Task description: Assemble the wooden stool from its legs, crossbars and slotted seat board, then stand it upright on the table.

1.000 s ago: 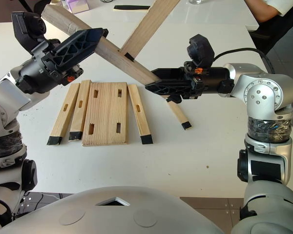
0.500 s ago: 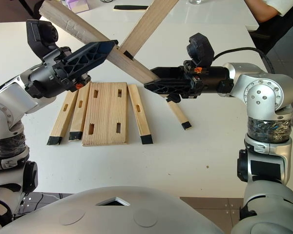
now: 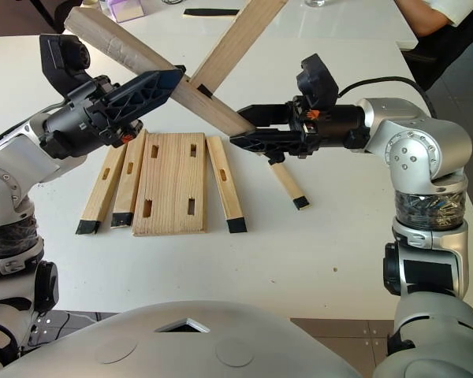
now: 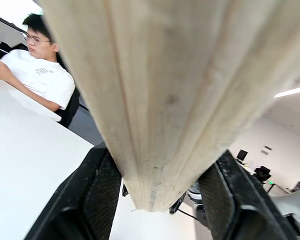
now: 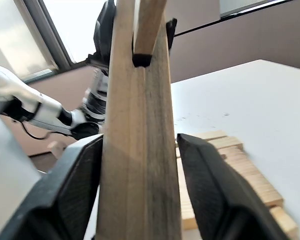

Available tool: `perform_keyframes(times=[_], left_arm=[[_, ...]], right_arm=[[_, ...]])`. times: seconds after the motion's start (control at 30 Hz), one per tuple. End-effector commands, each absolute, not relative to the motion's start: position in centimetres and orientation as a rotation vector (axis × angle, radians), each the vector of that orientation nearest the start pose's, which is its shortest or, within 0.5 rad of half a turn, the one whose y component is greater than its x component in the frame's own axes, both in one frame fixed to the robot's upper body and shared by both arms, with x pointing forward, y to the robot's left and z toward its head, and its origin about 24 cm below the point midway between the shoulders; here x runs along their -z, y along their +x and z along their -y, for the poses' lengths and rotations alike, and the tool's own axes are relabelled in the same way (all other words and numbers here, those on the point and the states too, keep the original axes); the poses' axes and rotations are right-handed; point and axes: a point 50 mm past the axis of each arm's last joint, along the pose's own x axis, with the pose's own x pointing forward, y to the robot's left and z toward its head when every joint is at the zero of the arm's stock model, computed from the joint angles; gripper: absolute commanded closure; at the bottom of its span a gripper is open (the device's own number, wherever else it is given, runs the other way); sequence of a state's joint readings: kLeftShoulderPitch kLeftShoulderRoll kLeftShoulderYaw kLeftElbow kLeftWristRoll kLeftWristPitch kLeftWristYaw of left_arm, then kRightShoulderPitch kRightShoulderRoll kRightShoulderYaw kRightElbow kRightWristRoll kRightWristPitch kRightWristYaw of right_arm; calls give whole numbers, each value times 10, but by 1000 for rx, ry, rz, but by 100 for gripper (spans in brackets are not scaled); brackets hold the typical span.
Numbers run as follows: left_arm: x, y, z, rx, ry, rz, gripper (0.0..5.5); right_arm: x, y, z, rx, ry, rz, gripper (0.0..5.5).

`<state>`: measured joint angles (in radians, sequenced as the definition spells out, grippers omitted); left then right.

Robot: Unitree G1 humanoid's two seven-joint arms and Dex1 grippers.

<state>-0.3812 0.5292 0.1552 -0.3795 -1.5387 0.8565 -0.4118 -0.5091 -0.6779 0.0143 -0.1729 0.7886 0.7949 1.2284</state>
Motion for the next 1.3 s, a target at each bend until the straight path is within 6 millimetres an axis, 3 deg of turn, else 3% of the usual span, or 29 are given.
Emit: perform_keyframes(times=[0.03,0.17,0.27,0.43,0.63,0.97,1.3], left_arm=[[-219,250,-158,1202,-552,44,337],[-223,257,-199,1128,-279,70,341],[-217,245,-229,1171,-59,-65,341],[-209,237,-262,1286,243,-262,341],[-208,234,-265,1406,345,-320,341],[-209,229,-256,1420,226,-237,341],[-189,219,-255,1368,180,-254,341]], right_arm=[[-169,267,177,-1437,-72,-225,235],[-152,271,207,-1302,-238,-245,235],[-150,273,227,-1124,-210,-188,235],[-133,262,236,-926,-164,-137,235],[-125,254,236,-878,-172,-110,235],[-124,258,232,-896,-167,-115,235],[-128,263,232,-908,-153,-121,235]])
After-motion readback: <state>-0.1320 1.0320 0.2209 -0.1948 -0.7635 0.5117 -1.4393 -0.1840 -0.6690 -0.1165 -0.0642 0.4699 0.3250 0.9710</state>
